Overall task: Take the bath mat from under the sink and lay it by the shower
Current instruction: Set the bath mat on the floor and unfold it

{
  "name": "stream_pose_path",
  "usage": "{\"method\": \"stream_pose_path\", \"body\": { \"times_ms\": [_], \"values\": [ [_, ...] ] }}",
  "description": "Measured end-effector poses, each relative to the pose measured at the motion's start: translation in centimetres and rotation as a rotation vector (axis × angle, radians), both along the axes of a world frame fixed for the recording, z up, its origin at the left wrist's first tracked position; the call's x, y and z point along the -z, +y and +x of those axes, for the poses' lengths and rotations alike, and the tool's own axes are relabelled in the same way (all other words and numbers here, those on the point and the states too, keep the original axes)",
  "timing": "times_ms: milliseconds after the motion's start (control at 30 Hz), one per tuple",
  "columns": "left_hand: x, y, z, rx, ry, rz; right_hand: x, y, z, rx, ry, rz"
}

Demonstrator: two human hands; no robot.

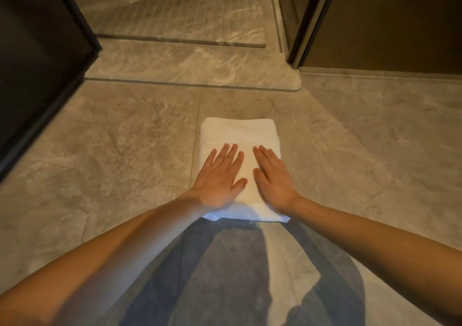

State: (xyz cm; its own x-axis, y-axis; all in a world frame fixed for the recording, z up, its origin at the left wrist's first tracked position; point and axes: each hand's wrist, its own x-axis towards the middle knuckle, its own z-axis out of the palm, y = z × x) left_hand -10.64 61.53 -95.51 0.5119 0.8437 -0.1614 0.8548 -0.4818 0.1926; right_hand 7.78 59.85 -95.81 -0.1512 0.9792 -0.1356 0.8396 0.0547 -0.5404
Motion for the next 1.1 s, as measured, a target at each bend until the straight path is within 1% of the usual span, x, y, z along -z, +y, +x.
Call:
{"method": "stream_pose_path", "body": {
  "times_ms": [67, 100, 167, 233, 400, 467, 500, 533, 600, 667, 700, 767, 833, 867, 967, 1033, 1100],
  "values": [
    [-0.4, -0.9, 0.7, 0.075, -0.006, 0.019, -1.1, 0.1, 1.8, 0.066, 0.06, 0.035],
    [-0.5, -1.8, 1.2, 0.13, -0.026, 0.043, -1.6, 0.1, 2.9, 0.078, 0.048, 0.056],
    [0.0, -3.7, 2.2, 0.242, -0.06, 0.092, -2.1, -0.2, 4.9, 0.042, -0.046, 0.089],
    [0.5, -4.9, 3.1, 0.311, -0.069, 0.138, -2.1, -0.8, 6.4, 0.017, -0.147, 0.085],
    [0.6, -4.6, 3.8, 0.316, -0.008, 0.22, -0.4, -3.0, 8.3, -0.033, -0.322, -0.047],
    [0.6, -4.6, 3.8, 0.319, -0.062, 0.222, 0.0, -3.7, 8.7, -0.047, -0.304, -0.092],
    [0.6, -4.6, 3.8, 0.308, -0.127, 0.199, 0.1, -3.9, 8.8, -0.056, -0.277, -0.102],
    [0.5, -4.6, 3.8, 0.271, -0.217, 0.154, 0.0, -4.1, 8.7, -0.07, -0.234, -0.099],
    [0.3, -4.5, 3.7, 0.102, -0.416, 0.01, -0.4, -4.3, 8.1, -0.086, -0.089, -0.064],
    [-0.1, -4.5, 3.4, -0.066, -0.614, -0.123, -0.9, -4.4, 7.2, -0.04, 0.077, -0.023],
    [-0.4, -4.6, 3.2, -0.114, -0.744, -0.156, -0.9, -4.5, 6.7, 0.001, 0.123, -0.014],
    [-1.0, -4.8, 2.9, -0.204, -0.993, -0.171, -0.8, -4.6, 6.1, 0.068, 0.113, -0.031],
    [-1.7, -4.7, 2.7, -0.341, -1.176, -0.185, -0.6, -4.6, 5.6, 0.071, 0.056, -0.043],
    [-2.0, -4.6, 2.6, -0.416, -1.241, -0.192, -0.6, -4.5, 5.2, 0.04, 0.027, -0.04],
    [-2.6, -4.1, 2.3, -0.583, -1.321, -0.21, 0.1, -4.0, 4.3, -0.184, -0.127, -0.076],
    [-2.9, -3.7, 1.9, -0.662, -1.3, -0.233, 0.9, -4.0, 4.3, -0.3, -0.249, -0.091],
    [-3.1, -3.1, 1.4, -0.678, -1.231, -0.256, 1.3, -4.0, 4.5, -0.316, -0.294, -0.077]
  ]
}}
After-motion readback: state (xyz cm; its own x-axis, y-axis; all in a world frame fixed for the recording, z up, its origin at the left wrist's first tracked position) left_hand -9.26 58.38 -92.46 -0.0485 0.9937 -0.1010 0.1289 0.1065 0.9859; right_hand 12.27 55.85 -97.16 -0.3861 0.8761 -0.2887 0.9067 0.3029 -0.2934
